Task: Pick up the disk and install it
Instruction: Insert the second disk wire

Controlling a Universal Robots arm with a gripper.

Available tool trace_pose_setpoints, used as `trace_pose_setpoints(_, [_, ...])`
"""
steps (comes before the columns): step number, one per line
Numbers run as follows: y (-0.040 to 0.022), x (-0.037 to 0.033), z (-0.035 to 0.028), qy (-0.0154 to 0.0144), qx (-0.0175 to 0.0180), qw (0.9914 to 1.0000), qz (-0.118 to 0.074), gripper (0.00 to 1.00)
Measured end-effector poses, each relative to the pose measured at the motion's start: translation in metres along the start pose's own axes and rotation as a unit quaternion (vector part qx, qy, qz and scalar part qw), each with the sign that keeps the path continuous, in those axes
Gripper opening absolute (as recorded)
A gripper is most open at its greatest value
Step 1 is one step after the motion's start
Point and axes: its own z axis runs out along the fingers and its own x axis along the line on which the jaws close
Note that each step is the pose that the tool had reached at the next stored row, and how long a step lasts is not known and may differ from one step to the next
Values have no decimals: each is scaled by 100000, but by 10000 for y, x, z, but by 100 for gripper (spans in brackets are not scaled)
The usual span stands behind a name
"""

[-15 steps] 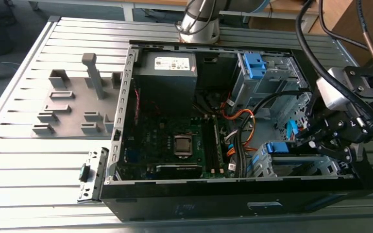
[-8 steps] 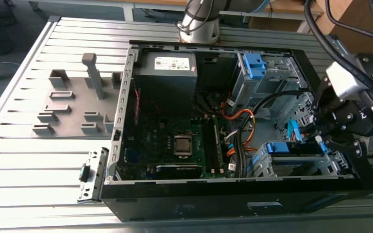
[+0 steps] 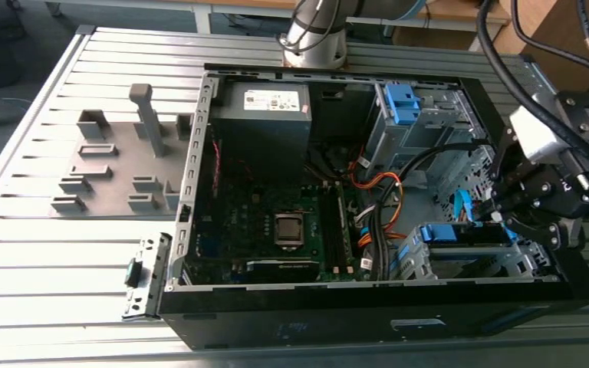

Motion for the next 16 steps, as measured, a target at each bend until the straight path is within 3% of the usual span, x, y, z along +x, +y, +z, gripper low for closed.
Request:
trace_pose_setpoints(8, [-62,17,75,-1,-618,99998,106,11])
trace_pose_setpoints(12, [-66,35,104,-131,-696,99997,105,11])
trace_pose_setpoints(16, [-65,45,90,-64,-700,99997,112,11])
